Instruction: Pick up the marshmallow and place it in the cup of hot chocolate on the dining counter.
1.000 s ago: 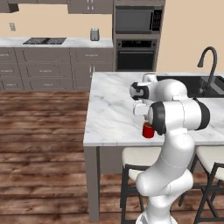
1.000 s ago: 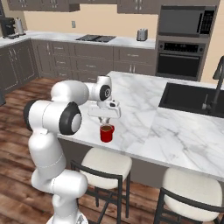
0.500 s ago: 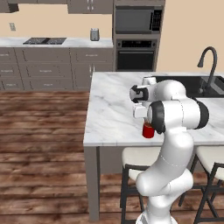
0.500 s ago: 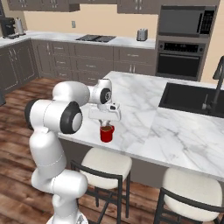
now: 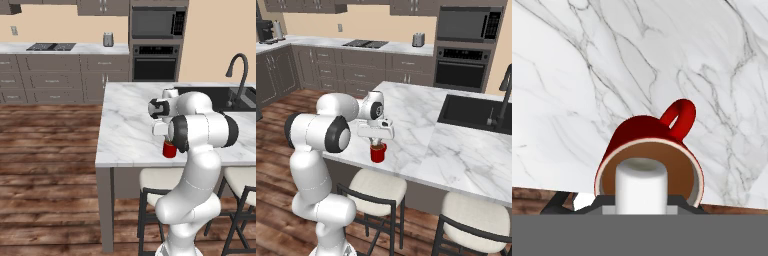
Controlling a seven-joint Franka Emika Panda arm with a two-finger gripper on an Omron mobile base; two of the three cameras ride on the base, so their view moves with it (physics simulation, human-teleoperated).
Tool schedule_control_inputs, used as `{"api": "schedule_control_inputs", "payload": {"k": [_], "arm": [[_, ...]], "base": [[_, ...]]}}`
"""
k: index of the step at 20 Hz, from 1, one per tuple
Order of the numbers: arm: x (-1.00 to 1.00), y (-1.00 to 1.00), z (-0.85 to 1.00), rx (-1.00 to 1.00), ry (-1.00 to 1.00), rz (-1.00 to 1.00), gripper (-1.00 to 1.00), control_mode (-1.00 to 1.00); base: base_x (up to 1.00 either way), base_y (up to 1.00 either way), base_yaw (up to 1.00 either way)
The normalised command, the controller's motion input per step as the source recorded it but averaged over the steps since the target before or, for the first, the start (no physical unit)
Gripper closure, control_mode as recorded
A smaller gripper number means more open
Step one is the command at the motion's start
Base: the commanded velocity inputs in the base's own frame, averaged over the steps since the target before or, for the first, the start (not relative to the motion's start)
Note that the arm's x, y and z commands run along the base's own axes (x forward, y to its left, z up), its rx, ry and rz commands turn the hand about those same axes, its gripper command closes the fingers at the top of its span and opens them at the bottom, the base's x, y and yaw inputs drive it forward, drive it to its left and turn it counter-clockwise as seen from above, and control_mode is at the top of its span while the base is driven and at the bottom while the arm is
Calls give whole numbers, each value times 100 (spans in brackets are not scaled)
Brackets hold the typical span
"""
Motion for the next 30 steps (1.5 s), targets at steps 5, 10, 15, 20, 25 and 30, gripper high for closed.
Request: {"api": "schedule_control_inputs", "payload": {"k": [5, 10, 15, 20, 25, 30], "arm": [[0, 0, -1, 0, 0, 0, -100, -100], [0, -7, 0, 2, -1, 0, -100, -100], [0, -1, 0, 2, -4, 0, -100, -100], [-6, -3, 31, 5, -18, 0, -100, -100], [-28, 0, 81, 8, -29, 0, -100, -100], [-39, 9, 79, 3, -24, 0, -100, -100]], "base": [[0, 0, 0], [0, 0, 0], [0, 0, 0], [0, 0, 0], [0, 0, 0], [0, 0, 0]]}}
